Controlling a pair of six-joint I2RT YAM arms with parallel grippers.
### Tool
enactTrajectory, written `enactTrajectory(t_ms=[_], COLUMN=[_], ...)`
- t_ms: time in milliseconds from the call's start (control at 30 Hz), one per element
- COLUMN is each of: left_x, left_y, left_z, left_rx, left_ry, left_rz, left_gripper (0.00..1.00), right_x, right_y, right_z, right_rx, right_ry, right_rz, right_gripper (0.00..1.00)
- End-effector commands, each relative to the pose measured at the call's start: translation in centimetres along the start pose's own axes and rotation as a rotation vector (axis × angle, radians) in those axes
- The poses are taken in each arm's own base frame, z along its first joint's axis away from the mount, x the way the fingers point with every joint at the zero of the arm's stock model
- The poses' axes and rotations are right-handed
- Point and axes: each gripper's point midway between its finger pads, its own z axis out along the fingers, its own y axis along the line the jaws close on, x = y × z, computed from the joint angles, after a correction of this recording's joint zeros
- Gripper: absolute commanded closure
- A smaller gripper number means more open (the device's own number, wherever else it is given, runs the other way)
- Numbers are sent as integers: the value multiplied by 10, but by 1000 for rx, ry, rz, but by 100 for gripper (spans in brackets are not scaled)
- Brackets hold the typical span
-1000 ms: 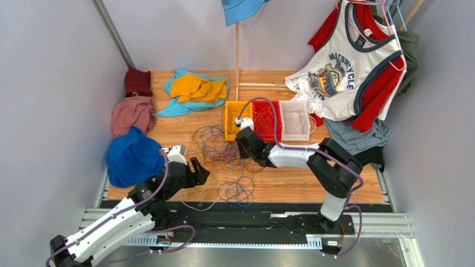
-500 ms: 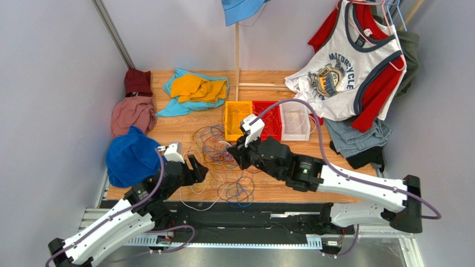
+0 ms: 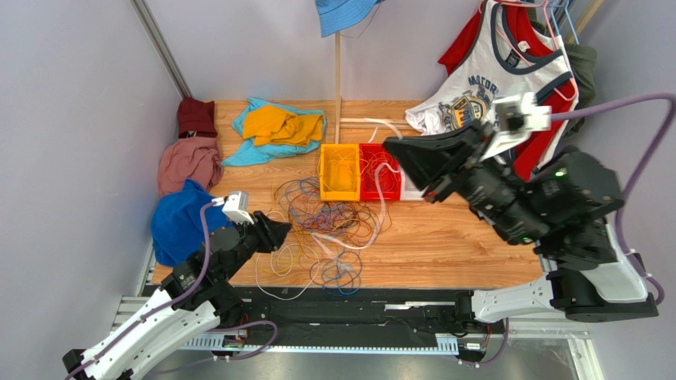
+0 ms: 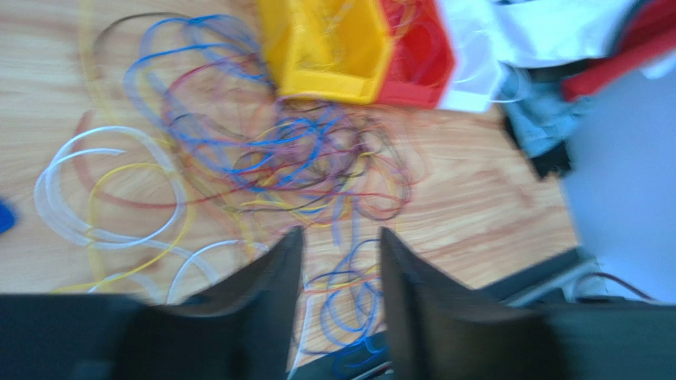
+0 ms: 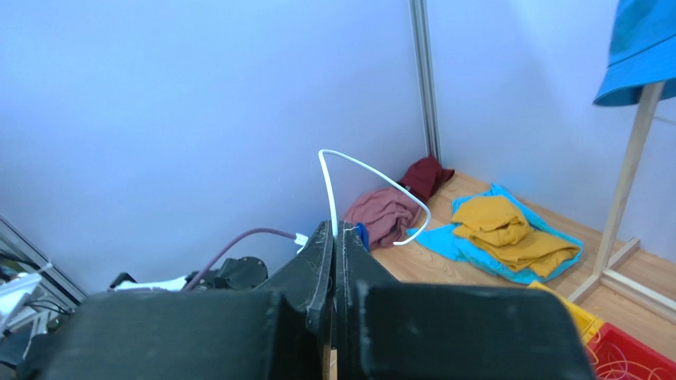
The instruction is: Untangle the cables
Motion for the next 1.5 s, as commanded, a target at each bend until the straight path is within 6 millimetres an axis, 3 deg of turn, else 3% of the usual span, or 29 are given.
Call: enactTrajectory(t_ms=[0,100,267,333,400,733,900,1467], left_x=[-9,-8,3,10,16,30,34,50], left_y=[-47,-51,-42,-37,-33,-20,-20,-14], left_z=[-3,-1,4,6,8,6,7,13], left_rx=[261,283,233,210,194,149,155,153], left_ry=[-46,-49,-2,25,42,88,98,134], left_rz=[11,-15,-27,-31,-34,-40,-52,-53], left_gripper=[60,61,61,59,59,55,54,53], right_x=[-21,-28,-8,-1,6,29,27,60], right_y=[-12,-28,-86,-97,-124,-210,-239,-338], right_z=[-13,-19,-18,-16,-15,9,17,34], right_rx=[25,93,359,387,472,696,765,898], right_ry=[-21,-41,-9,-4,-6,14,-26,14], right_rz=[-61,-104,-236,-232,-209,-225,-235,-239], right_gripper=[100,100,100,100,100,100,100,100])
